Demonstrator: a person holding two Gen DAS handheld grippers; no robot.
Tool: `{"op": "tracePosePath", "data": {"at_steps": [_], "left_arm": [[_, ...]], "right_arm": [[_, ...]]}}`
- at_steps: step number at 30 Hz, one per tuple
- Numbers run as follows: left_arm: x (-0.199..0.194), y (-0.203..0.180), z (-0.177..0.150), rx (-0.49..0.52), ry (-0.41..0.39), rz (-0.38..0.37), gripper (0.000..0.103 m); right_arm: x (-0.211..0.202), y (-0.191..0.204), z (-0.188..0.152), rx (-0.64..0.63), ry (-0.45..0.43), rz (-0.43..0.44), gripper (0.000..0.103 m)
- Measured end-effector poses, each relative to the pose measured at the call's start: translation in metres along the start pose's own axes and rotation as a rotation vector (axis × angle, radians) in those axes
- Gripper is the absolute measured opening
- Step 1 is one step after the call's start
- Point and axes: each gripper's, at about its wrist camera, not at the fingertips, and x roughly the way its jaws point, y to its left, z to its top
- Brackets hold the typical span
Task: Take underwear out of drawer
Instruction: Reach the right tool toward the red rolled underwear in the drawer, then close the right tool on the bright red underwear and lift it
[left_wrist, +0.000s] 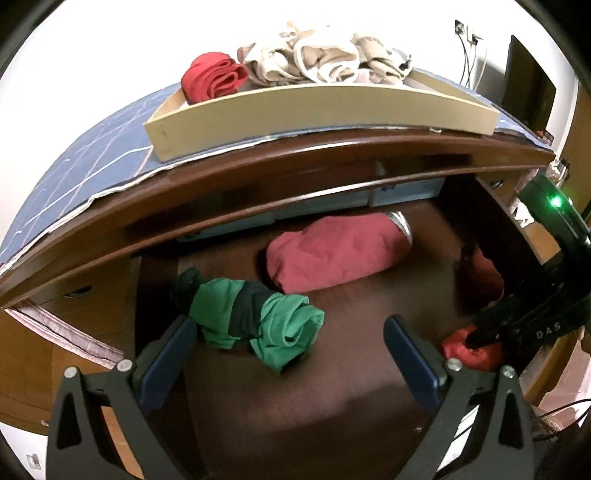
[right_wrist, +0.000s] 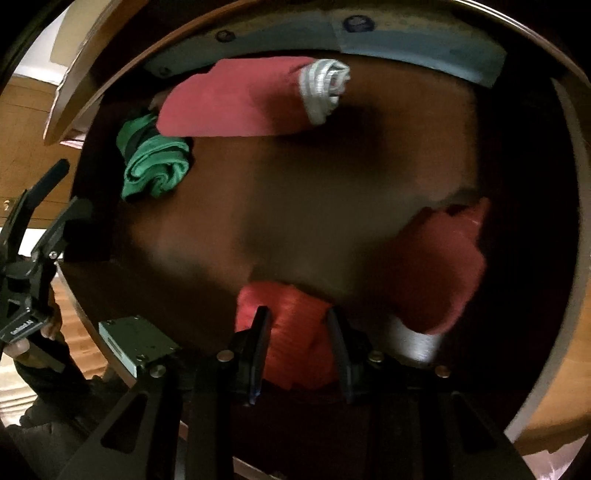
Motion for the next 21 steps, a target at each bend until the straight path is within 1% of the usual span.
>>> {"op": "tracePosePath", "data": {"at_steps": [2,4,6,7,8,9,10,12,15,16,19,21], "left_arm": [[0.001,0.000,-0.001,-0.004,0.002,-0.009,0.103],[0.001,-0.001,-0.001,-0.001,0.005,-0.009,0.103],[0.000,-0.002,-0.002,0.004,0.005,-0.005,0.103],[-0.001,-0.002,-0.002,0.003,0.002,-0.004,0.103],[-0.001,-0.001,-0.001,-0.002,0.000,-0.004,0.103],[-0.001,-0.001,-0.001,-0.007,-0.001,-0.006,0.103],[-0.001,0.000,-0.001,-0.013,-0.001,-0.009,0.103],[-0.001,0.000,-0.001,-0.021,0.002,-0.017,0.103],[-0.001,-0.003,-0.001,-0.010,0.004,-0.017,0.103],[-0.002,-0.004,-0.001,-0.004,0.002,-0.015,0.103],[-0.003,-0.006,0.000,0.003,-0.001,-0.021,0.103],[-0.003,-0.009,0.000,0.009,0.001,-0.026,0.103]], "right_arm": [[0.003,-0.007,-0.001,0.024,0.016,0.010,0.036],[0.007,-0.012,-0.001,0.055,0.047,0.053,0.039],[0.008,-0.011,-0.001,0.051,0.052,0.061,0.043],[0.007,-0.010,0.000,0.047,0.055,0.068,0.046],[0.007,-0.010,0.001,0.054,0.060,0.092,0.049],[0.005,-0.012,0.000,0.060,0.063,0.111,0.054],[0.005,-0.013,0.002,0.068,0.068,0.131,0.056],[0.007,-0.011,0.004,0.063,0.074,0.112,0.056],[0.016,-0.009,0.008,0.057,0.091,0.081,0.060],[0.020,-0.001,0.011,0.054,0.092,0.073,0.062],[0.025,0.011,0.016,0.006,0.095,0.035,0.065],[0.028,0.020,0.014,-0.032,0.079,-0.001,0.066]]}}
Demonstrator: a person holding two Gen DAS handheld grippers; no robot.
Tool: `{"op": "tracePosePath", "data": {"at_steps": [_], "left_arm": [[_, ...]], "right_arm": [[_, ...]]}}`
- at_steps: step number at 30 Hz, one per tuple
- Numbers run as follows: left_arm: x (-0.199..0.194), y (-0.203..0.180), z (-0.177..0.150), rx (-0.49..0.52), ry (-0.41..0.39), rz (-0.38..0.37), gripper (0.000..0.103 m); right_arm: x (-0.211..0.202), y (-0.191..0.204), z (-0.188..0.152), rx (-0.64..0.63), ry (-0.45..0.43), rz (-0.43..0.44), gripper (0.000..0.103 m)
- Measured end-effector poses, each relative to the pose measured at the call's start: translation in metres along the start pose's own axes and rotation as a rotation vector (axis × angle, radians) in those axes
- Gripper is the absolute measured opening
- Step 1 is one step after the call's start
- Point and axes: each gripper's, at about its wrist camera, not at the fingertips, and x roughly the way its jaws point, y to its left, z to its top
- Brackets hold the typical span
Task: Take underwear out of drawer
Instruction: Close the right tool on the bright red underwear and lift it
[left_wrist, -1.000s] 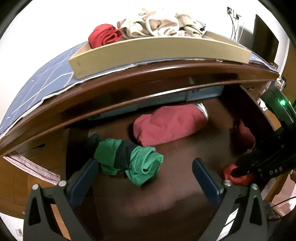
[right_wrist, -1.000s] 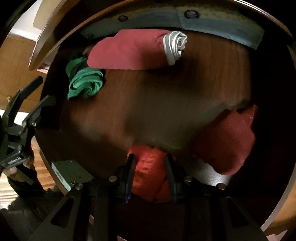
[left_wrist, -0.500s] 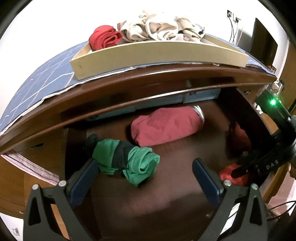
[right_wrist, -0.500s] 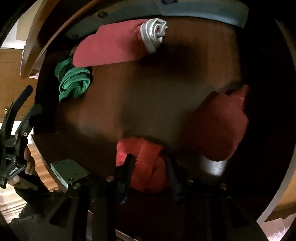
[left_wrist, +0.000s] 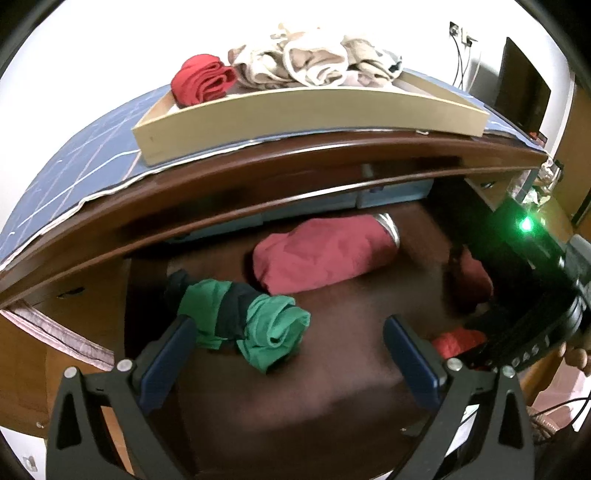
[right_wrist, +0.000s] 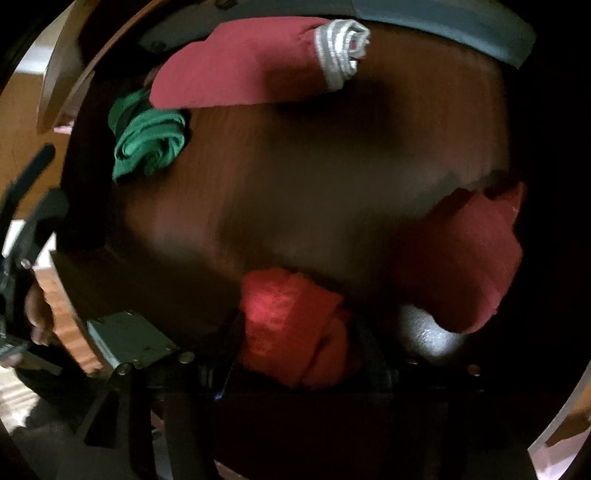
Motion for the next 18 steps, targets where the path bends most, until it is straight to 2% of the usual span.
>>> {"op": "tracePosePath", "data": {"at_steps": [2,4,7,9,12,14,18], "left_arm": [[0.001,-0.002,0.000,0.008,0.003,0.001,0.103],[0.001,-0.005,-0.001,0.014,0.006,0.000,0.103],[0.002,-0.009,-0.001,0.018,0.008,-0.017,0.103],[0.003,-0.011,0.001,0.023,0.010,-0.027,0.103],[0.006,-0.019,0.006,0.041,0.013,-0.036,0.103],[0.010,-0.026,0.011,0.052,0.017,-0.054,0.103],[0.020,-0.055,0.023,0.111,0.039,-0.112,0.102]], "right_arm": [[0.001,0.008,-0.007,-0.030,-0.015,-0.031,0.062],[0.000,0.009,-0.014,-0.031,-0.025,-0.032,0.048],[-0.003,0.005,-0.025,-0.015,-0.044,0.019,0.035],[-0.015,-0.009,-0.030,-0.008,-0.091,0.040,0.031],[-0.048,-0.020,-0.042,0.052,-0.237,0.121,0.030],[-0.073,-0.030,-0.050,0.084,-0.343,0.137,0.030],[-0.118,-0.041,-0.072,0.136,-0.549,0.056,0.030]]}}
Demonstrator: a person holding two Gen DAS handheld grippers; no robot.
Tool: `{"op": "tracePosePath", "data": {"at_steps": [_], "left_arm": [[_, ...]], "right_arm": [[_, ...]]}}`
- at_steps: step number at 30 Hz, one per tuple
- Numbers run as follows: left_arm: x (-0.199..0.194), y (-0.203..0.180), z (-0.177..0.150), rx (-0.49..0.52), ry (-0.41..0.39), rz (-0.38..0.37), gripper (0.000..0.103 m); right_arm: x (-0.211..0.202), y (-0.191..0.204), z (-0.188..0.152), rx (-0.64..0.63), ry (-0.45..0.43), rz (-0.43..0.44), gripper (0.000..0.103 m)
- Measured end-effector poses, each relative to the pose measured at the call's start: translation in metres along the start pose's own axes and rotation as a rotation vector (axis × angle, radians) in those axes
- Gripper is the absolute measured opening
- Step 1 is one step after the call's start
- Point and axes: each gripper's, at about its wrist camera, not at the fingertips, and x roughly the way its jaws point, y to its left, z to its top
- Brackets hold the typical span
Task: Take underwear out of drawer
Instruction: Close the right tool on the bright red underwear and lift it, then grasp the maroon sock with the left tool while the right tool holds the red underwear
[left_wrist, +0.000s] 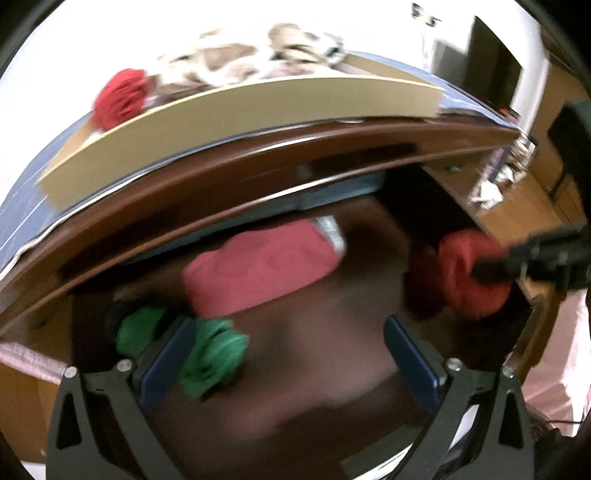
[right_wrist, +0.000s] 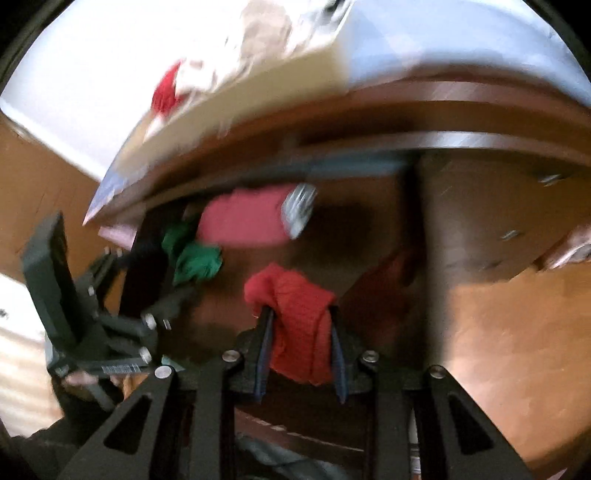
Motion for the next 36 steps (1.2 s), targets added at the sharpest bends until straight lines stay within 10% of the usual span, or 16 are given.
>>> {"op": "tracePosePath", "data": {"at_steps": [15,27,36], "left_arm": [[0.076,-0.119,0.050,0.177,0.201,-0.101,0.097],[0.126,-0.140,0.054,0.142,0.418,-0.206,0.067],[0.112,-0.123,0.048,0.132,0.363,-0.166,0.035]], "right_arm": [[-0.070,-0.046,0.005,0.051,-0.322,-0.095,0.030],[-0.083,-0.069,-0.001,0.088,-0.359,-0.053,0.030],[-0.079,-0.067,-0.007,0.116,-0.364,-0.032,0.030]]}}
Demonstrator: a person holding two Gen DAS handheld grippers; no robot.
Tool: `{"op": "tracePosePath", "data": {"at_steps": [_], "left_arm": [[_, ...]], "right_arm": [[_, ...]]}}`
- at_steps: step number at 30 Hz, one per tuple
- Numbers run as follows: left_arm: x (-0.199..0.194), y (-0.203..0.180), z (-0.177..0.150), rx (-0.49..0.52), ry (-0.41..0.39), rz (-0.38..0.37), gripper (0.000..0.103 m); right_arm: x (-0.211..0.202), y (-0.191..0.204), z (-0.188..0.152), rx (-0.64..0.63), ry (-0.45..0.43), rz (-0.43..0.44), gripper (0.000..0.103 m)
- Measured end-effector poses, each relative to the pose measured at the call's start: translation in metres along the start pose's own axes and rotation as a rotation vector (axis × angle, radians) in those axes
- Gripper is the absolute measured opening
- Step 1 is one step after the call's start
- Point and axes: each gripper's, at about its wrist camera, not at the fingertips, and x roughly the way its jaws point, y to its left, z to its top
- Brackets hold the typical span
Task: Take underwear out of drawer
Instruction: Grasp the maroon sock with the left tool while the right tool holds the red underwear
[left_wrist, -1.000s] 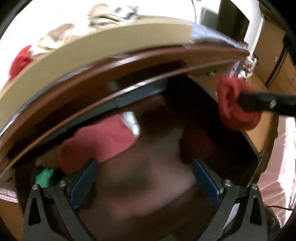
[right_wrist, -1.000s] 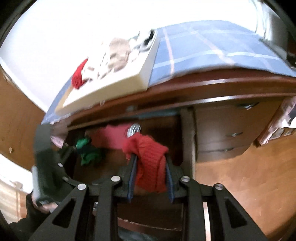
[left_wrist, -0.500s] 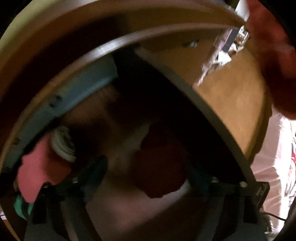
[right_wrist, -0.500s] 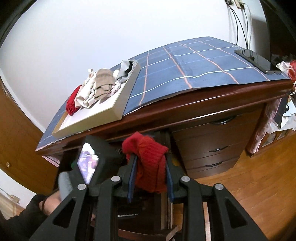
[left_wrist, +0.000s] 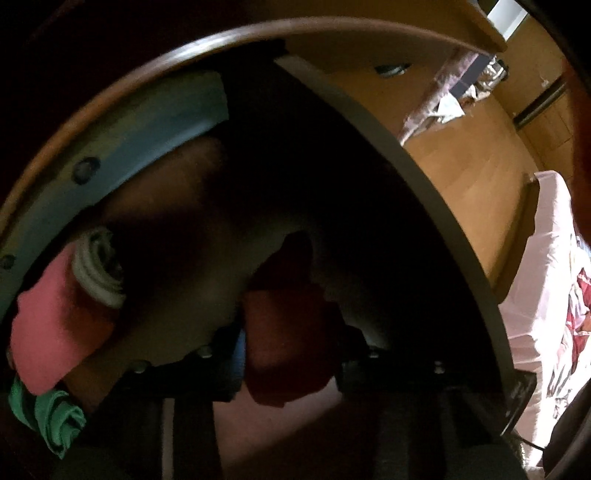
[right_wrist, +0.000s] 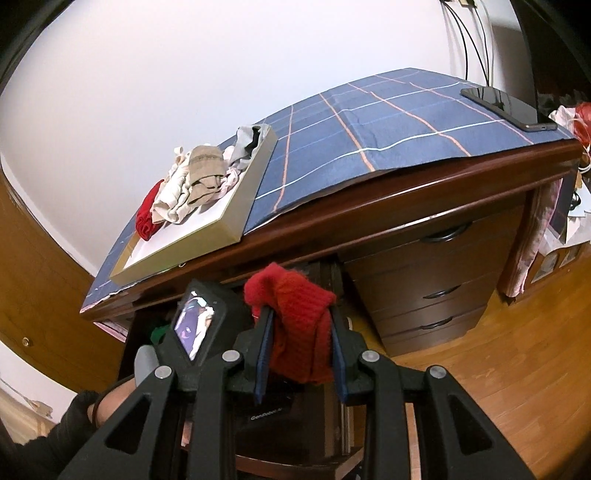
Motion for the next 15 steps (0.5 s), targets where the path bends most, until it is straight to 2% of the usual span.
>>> {"op": "tracePosePath", "data": {"at_steps": [2,8,11,15], "left_arm": [[-0.014,0.002,-0.005,0.009,-0.065,0.068,0.035],[-0.059,0.005,-0.030,-0.001,-0.227,0.155,0.035],[-0.078,0.008,-0.046,-0.011,-0.286,0.204,0.035],[-0.102,0.026,-0.066,-0.052,-0.339,0.223,0.035]], "right_arm": [[0.002,0.003,-0.003,0.006,0.000,-0.009,0.030],[0.004,0.015,-0.014,0.026,-0.011,0.003,0.030],[0.004,0.029,-0.019,0.020,-0.019,0.018,0.030],[0.002,0.050,-0.025,-0.003,-0.029,0.033,0.030]]}}
